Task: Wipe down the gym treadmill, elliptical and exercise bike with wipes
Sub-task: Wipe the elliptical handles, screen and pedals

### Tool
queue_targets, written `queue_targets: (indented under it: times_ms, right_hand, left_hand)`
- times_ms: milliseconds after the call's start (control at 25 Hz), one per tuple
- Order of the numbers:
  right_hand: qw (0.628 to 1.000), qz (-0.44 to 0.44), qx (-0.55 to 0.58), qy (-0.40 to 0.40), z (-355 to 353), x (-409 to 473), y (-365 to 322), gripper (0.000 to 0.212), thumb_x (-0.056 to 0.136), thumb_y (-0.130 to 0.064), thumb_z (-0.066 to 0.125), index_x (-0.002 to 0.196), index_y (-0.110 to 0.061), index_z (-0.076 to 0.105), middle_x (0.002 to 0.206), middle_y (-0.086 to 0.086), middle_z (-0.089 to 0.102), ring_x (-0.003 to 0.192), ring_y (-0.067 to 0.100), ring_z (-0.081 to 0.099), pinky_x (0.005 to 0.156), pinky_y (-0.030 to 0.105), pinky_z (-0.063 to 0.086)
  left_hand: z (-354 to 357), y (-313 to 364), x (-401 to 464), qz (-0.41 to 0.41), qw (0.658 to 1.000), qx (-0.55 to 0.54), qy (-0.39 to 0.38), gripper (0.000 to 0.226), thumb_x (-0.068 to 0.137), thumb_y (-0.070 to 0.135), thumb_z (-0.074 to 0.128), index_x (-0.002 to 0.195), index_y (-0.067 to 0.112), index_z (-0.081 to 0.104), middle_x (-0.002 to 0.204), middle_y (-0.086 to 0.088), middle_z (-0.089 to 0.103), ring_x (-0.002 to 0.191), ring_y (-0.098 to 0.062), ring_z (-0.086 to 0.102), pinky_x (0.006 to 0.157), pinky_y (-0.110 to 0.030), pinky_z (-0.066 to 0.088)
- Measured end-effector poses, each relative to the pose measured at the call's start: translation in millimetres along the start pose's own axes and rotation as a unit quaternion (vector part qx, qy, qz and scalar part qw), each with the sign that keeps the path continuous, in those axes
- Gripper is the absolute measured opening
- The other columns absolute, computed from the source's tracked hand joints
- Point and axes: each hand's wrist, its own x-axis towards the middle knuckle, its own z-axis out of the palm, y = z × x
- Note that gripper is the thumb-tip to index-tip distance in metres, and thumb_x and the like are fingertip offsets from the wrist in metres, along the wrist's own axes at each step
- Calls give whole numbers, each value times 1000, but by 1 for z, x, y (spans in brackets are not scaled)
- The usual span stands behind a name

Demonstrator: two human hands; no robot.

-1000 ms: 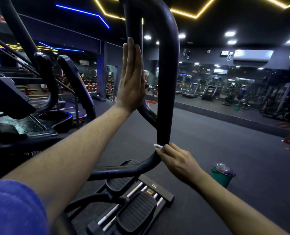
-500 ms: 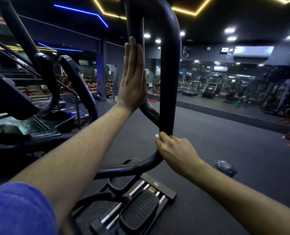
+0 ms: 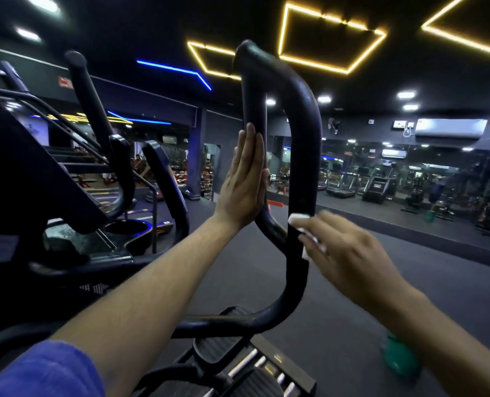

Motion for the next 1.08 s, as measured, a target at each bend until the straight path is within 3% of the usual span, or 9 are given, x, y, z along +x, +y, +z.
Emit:
queue_targets:
  times_ms: [200, 320, 480, 600, 720, 840, 960, 1080]
  right_hand:
    - [991, -97, -42, 77, -63, 103, 3, 26, 99, -20, 55, 124, -14, 61, 102, 1, 58, 81, 14, 56, 64, 36, 56]
    - [981, -157, -106, 38, -59, 147, -10, 30, 99, -19, 53, 128, -14, 56, 108, 3, 59, 91, 20, 60, 67, 43, 58]
    - [963, -164, -212, -30, -46, 185, -22, 35, 94, -6, 56, 128, -12, 51, 107, 2, 58, 96, 22, 59, 71, 45, 57]
    - [943, -152, -295, -19, -48, 210, -27, 42, 95, 1, 50, 136, -5, 47, 113, 6, 58, 96, 24, 62, 70, 41, 58]
    - [925, -130, -356, -37, -40, 225, -39, 30, 96, 2, 46, 123, -4, 57, 110, 8, 58, 92, 22, 65, 61, 34, 54]
    - [923, -97, -367, -71, -32, 228, -47, 20, 95, 4, 49, 109, -5, 61, 104, 9, 55, 84, 20, 64, 54, 30, 41]
    - [925, -90, -360, -83, -24, 221, -42, 20, 96, 4, 49, 113, -2, 58, 112, 13, 53, 85, 21, 64, 58, 30, 50]
    - [919, -137, -351, -114, -2, 191, -28, 28, 96, 3, 41, 119, 2, 57, 117, 15, 50, 90, 24, 62, 66, 37, 59]
  left_hand:
    - [-19, 5, -26, -39, 995, 23, -93, 69, 105, 11, 48, 161, 5, 10, 170, -6, -7, 158, -22, -4, 128, -39, 4]
    - [-48, -15, -55, -64, 991, 66, -101, 68, 106, 16, 47, 162, 7, 9, 171, -7, -2, 158, -20, 0, 128, -40, 6]
    - [-88, -75, -83, -210, 960, 172, -74, 64, 108, 31, 24, 161, 6, -1, 170, -9, -9, 157, -20, -8, 127, -46, 6]
    - [-91, -108, -81, -215, 951, 202, -94, 66, 107, 38, 12, 160, 2, -5, 169, -12, -13, 157, -25, -10, 127, -49, 8]
    - [-81, -118, -77, -219, 954, 198, -46, 68, 104, 26, 30, 161, 2, 1, 170, -12, -8, 158, -26, -3, 127, -41, 0]
    - [-73, -126, -83, -172, 965, 197, -14, 68, 102, 13, 41, 159, -4, 8, 169, -19, -1, 157, -33, 3, 127, -47, 9]
    - [-74, -134, -85, -149, 971, 188, -19, 67, 103, 16, 38, 159, -3, 6, 169, -18, -3, 157, -33, 0, 127, -49, 9]
    - [-73, -136, -87, -167, 970, 172, -29, 68, 105, 21, 32, 161, 4, -2, 170, -13, -9, 157, -29, -4, 127, -45, 3]
